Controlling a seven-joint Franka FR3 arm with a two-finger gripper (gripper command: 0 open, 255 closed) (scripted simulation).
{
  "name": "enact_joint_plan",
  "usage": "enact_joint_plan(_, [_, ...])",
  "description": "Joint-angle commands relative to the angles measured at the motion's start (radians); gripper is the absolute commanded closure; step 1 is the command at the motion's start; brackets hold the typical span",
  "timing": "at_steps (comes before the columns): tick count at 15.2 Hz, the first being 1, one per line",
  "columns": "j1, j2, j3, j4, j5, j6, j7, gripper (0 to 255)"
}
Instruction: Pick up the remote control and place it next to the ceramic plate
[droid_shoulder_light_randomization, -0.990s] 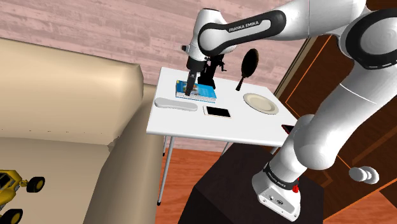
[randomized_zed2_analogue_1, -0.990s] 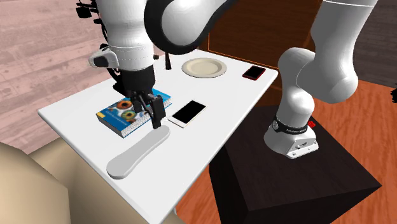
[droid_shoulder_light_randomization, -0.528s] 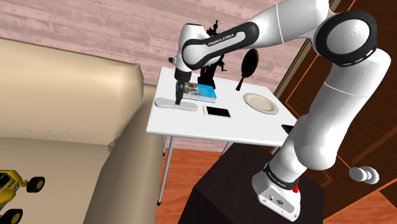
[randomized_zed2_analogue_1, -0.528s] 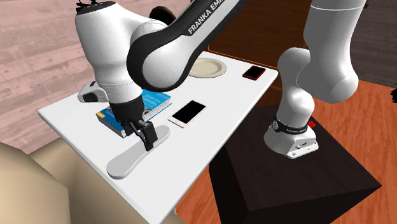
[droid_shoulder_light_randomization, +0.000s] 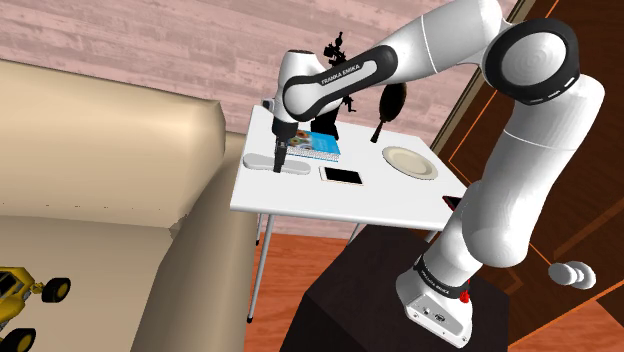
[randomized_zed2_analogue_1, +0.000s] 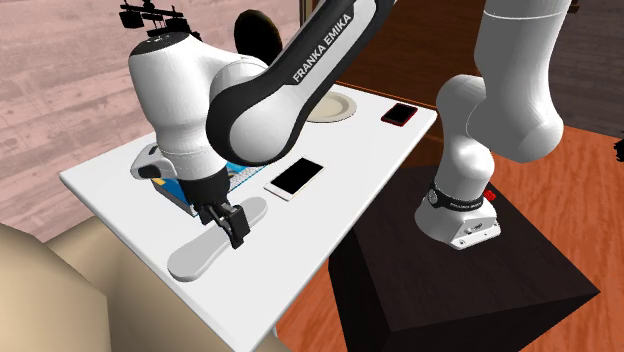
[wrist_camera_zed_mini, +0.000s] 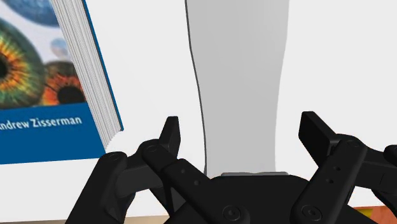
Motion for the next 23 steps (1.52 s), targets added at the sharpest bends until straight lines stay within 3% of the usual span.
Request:
enact_joint_plan(1, [0.0, 0.001, 0.0, 0.0, 0.0, 0.001, 0.0, 0])
enact_joint_plan(4, [0.0, 0.001, 0.0, 0.0, 0.0, 0.001, 0.0, 0])
enact_joint_plan(5, [0.0, 0.001, 0.0, 0.0, 0.0, 0.001, 0.0, 255])
enact_joint_plan(14, [0.0, 0.001, 0.0, 0.0, 0.0, 0.001, 0.0, 255])
enact_joint_plan(23, [0.0, -0.063, -0.001, 0.047, -0.004, -0.11, 0.005, 255])
